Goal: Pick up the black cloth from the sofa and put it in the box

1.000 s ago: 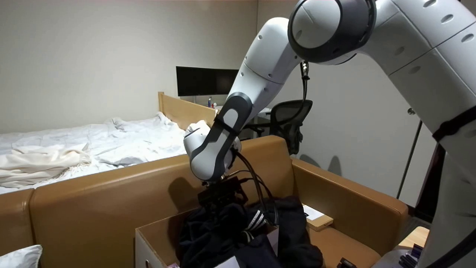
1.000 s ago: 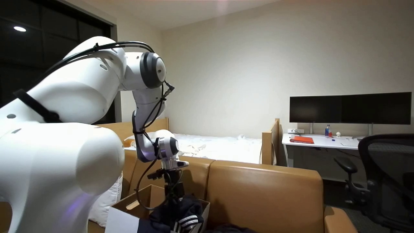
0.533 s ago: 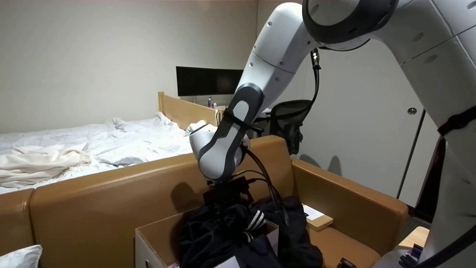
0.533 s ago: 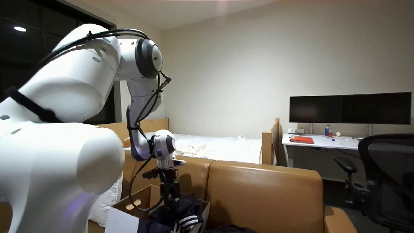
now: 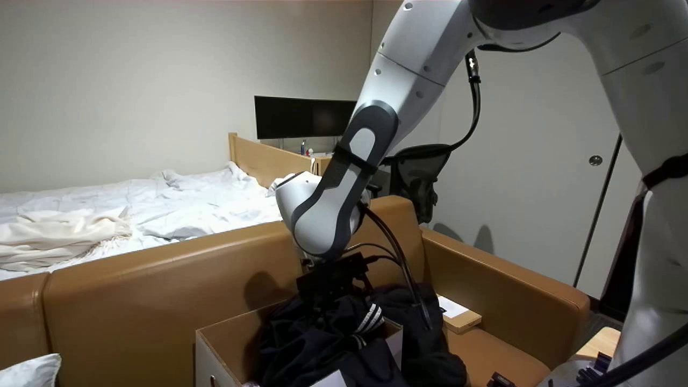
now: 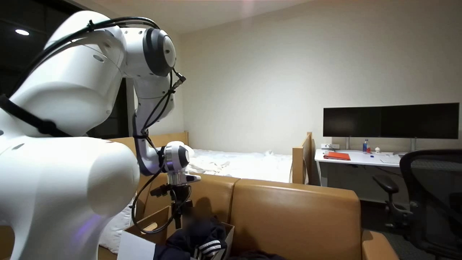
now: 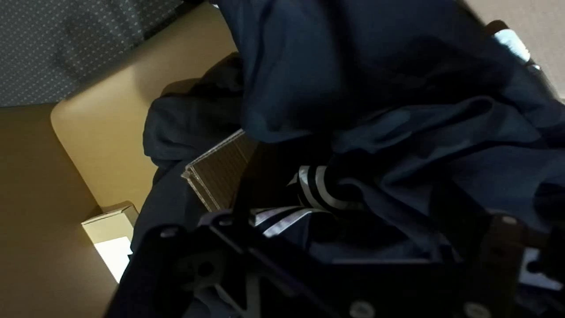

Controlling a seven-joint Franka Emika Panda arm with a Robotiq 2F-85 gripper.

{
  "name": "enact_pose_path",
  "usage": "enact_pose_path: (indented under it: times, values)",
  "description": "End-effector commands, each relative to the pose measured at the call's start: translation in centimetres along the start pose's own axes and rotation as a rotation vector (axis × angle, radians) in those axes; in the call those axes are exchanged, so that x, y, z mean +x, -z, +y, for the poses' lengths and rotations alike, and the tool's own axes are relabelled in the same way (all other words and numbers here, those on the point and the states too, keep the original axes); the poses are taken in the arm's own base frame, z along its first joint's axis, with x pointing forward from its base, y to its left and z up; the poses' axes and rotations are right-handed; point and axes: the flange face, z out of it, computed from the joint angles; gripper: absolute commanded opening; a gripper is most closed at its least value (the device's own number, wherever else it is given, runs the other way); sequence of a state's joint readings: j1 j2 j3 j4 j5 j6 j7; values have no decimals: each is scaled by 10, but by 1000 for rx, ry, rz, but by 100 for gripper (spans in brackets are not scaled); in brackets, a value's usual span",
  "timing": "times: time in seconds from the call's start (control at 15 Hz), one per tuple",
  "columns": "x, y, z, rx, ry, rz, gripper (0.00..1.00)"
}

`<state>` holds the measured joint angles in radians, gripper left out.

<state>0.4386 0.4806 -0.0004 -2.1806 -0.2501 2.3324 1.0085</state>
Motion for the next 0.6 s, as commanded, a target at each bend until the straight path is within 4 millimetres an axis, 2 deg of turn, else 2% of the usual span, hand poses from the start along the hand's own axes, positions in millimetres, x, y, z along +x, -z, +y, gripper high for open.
enact_pose_path:
  times: [0.0, 0.53]
  values:
    - [-14, 2, 13, 7, 0, 13, 100]
    - [-19, -20, 27, -17, 19, -12, 100]
